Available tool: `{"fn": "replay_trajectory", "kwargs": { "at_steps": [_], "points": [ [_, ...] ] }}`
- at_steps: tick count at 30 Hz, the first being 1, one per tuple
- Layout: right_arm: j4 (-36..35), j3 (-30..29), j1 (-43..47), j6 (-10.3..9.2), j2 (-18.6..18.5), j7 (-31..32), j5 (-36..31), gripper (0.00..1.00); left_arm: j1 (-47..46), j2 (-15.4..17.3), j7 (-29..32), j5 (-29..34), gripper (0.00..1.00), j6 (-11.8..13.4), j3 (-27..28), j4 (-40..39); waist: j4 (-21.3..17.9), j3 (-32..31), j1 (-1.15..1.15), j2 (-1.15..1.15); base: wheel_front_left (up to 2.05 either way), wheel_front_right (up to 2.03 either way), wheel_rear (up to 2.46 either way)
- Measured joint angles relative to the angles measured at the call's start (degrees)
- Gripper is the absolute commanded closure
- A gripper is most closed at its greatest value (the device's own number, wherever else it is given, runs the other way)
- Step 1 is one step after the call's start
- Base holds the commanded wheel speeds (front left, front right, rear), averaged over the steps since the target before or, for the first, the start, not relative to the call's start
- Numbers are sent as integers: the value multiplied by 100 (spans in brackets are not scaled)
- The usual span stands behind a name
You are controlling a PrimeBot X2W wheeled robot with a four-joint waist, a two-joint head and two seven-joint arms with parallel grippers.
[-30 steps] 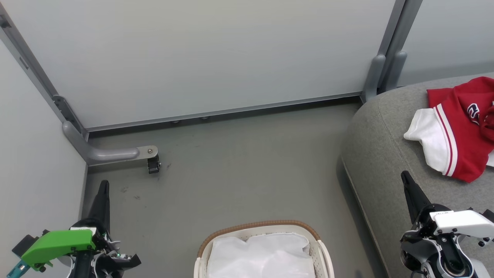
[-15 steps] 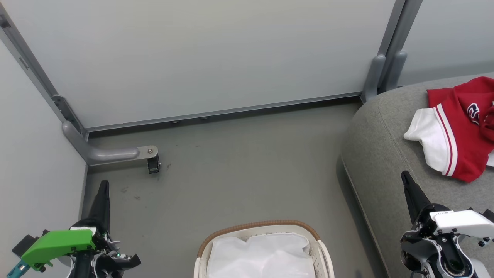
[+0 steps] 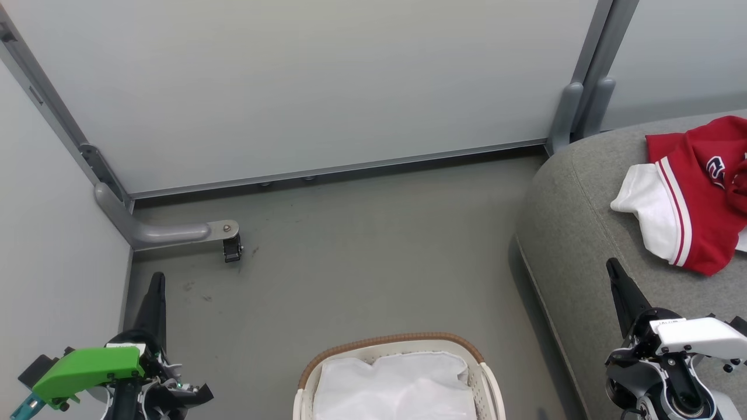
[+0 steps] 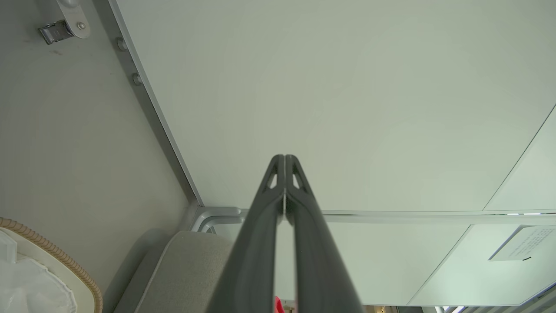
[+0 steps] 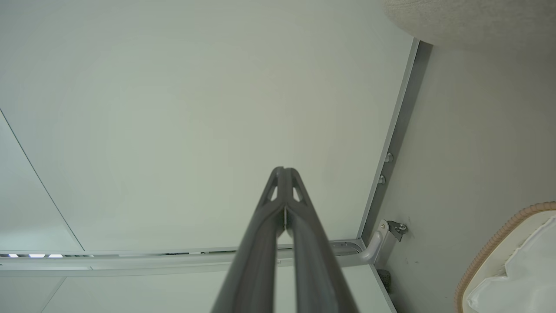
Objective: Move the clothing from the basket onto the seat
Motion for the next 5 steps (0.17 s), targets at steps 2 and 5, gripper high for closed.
{"fn": "replay_trajectory", "kwargs": {
  "at_steps": [2,5],
  "points": [
    [0,0,0,0,0,0,0,100,0,0,-1,0,100,0,0,0,0,0,0,0,0,0,0],
    [0,0,0,0,0,0,0,100,0,0,-1,0,100,0,0,0,0,0,0,0,0,0,0]
  ]
}}
